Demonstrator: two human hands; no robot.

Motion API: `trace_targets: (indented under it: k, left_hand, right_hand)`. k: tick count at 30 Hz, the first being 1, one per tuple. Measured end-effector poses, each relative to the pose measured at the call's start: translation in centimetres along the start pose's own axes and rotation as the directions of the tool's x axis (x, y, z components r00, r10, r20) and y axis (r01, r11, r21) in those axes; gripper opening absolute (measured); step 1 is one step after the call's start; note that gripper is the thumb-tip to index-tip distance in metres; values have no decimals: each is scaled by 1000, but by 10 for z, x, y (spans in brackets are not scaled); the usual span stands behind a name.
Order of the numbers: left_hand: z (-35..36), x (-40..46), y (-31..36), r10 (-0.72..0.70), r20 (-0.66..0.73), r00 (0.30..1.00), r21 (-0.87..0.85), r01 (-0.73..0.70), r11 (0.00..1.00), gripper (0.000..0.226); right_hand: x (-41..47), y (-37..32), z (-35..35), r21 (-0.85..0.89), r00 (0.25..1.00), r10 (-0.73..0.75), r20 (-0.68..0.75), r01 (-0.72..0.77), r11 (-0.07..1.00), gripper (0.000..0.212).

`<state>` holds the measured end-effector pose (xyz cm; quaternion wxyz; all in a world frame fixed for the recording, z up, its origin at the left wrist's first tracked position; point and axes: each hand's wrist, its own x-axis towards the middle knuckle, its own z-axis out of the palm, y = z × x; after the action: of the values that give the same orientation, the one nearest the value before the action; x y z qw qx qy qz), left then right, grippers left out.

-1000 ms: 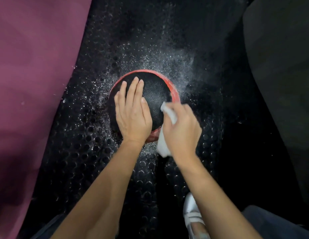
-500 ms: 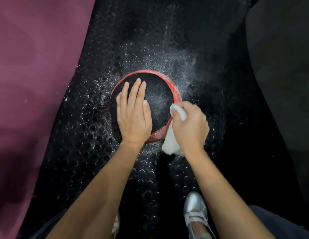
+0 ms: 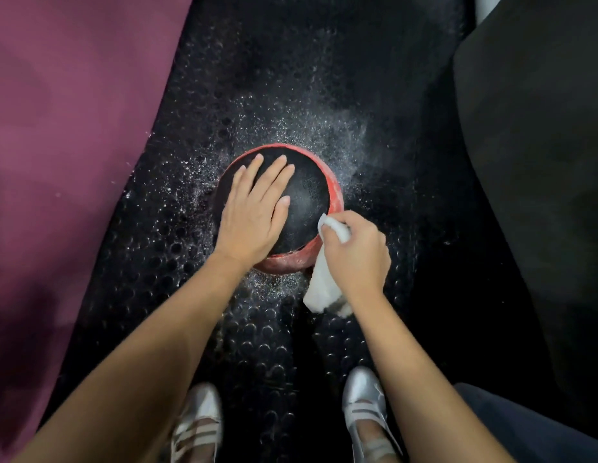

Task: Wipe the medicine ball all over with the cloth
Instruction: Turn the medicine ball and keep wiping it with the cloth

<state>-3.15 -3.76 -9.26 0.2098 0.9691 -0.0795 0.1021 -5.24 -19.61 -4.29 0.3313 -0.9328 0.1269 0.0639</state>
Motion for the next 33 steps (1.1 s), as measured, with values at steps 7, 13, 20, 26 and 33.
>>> trace_targets:
  k: [7, 13, 20, 26, 33]
  left_hand:
    - [-27, 5, -4, 249, 310, 918, 316, -346, 883, 61]
    - [-51, -23, 9, -217, 283, 934, 75, 205, 976, 93]
    - [-44, -44, 21, -389, 463, 797, -234, 533, 813, 122]
    - [-15, -39, 34, -498, 280, 821, -312, 568, 761, 126]
    - [-13, -40, 37, -526, 250, 813, -342, 583, 737, 125]
  right_hand:
    - [30, -30, -27, -143, 983, -168, 76, 178, 974, 18]
    - [21, -26, -24, -256, 960, -227, 162, 263, 930, 20]
    - [11, -22, -32, -281, 984, -128, 124, 158, 946, 19]
    - [7, -11, -24, -274, 985, -151, 78, 167, 947, 18]
    - [8, -7, -21, -265, 983, -172, 69, 184, 946, 20]
